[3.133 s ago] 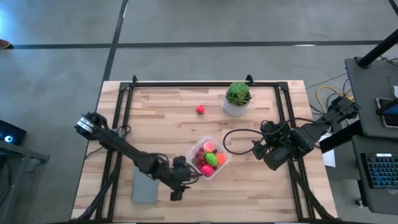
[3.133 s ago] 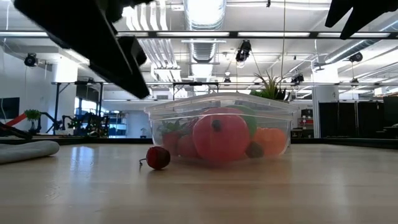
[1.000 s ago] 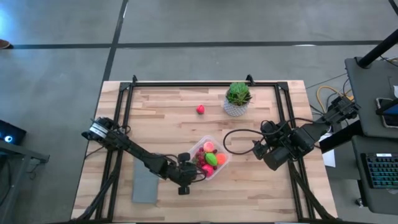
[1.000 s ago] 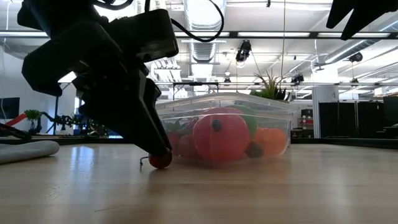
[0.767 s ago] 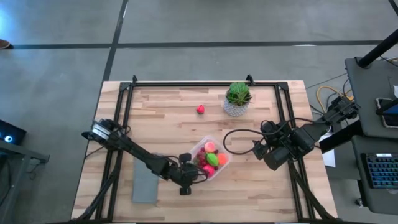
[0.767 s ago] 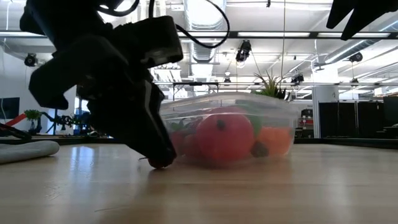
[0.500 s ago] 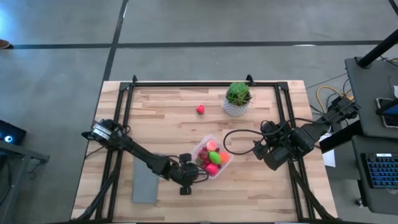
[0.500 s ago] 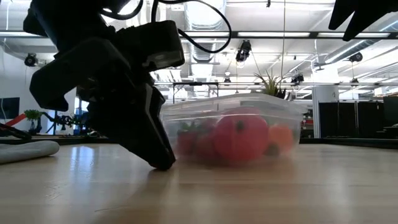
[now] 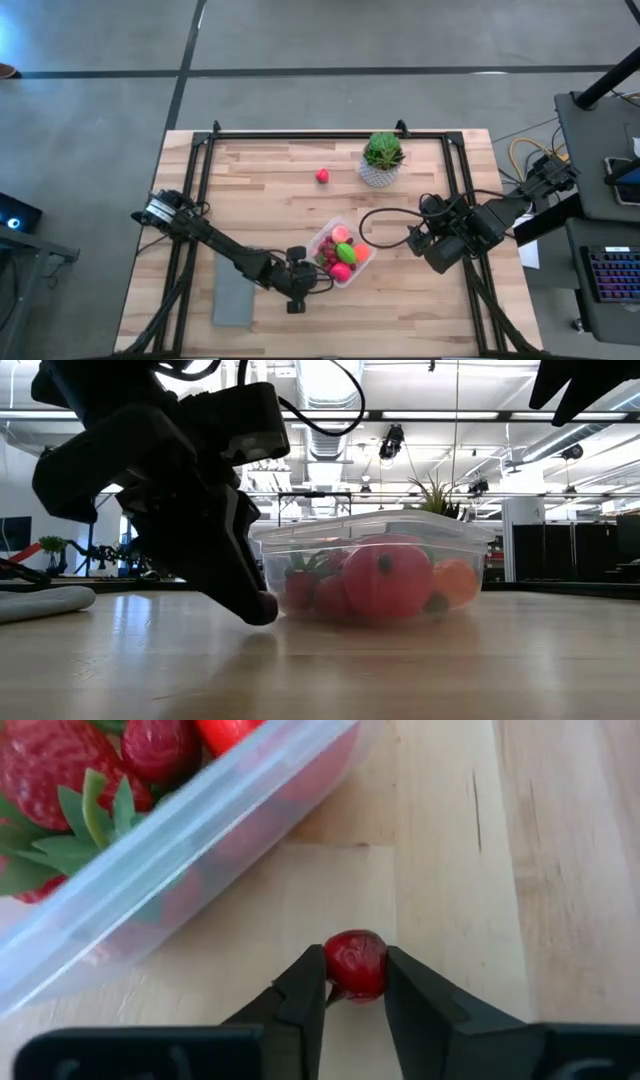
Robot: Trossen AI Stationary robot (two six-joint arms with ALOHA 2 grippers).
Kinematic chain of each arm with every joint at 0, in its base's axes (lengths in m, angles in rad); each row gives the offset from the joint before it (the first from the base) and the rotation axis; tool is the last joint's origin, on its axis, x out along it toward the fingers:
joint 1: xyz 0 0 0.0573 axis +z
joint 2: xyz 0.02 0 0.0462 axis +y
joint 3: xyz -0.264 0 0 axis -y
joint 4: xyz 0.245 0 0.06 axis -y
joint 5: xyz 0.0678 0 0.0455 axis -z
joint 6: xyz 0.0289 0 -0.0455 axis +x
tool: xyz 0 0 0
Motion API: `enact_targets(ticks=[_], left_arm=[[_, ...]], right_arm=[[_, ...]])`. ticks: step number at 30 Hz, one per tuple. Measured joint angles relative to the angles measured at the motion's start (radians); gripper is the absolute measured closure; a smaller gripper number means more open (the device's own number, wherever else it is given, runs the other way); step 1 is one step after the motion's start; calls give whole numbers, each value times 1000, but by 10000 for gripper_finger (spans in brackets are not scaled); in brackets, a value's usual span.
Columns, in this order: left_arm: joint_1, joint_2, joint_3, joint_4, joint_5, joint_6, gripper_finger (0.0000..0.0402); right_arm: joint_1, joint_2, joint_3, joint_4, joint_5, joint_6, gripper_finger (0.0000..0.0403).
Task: Pick and placing Produce into tupperware
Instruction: Put the red cherry into the transparent bin
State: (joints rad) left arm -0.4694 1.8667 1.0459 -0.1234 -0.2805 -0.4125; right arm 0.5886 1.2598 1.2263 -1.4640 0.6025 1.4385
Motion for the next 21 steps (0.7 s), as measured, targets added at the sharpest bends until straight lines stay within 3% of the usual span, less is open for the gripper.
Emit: enact_targets(ticks=[10, 16, 21], left_arm=[[0, -23, 1, -6, -2, 1, 334], [-3, -189, 2, -89, -22, 14, 334], [47, -304, 7, -24, -72, 187, 334]], right_arm=[[0, 0, 0, -2, 0, 0, 78], [0, 0, 0, -2, 0, -1, 78], [0, 0, 0, 3, 0, -33, 78]])
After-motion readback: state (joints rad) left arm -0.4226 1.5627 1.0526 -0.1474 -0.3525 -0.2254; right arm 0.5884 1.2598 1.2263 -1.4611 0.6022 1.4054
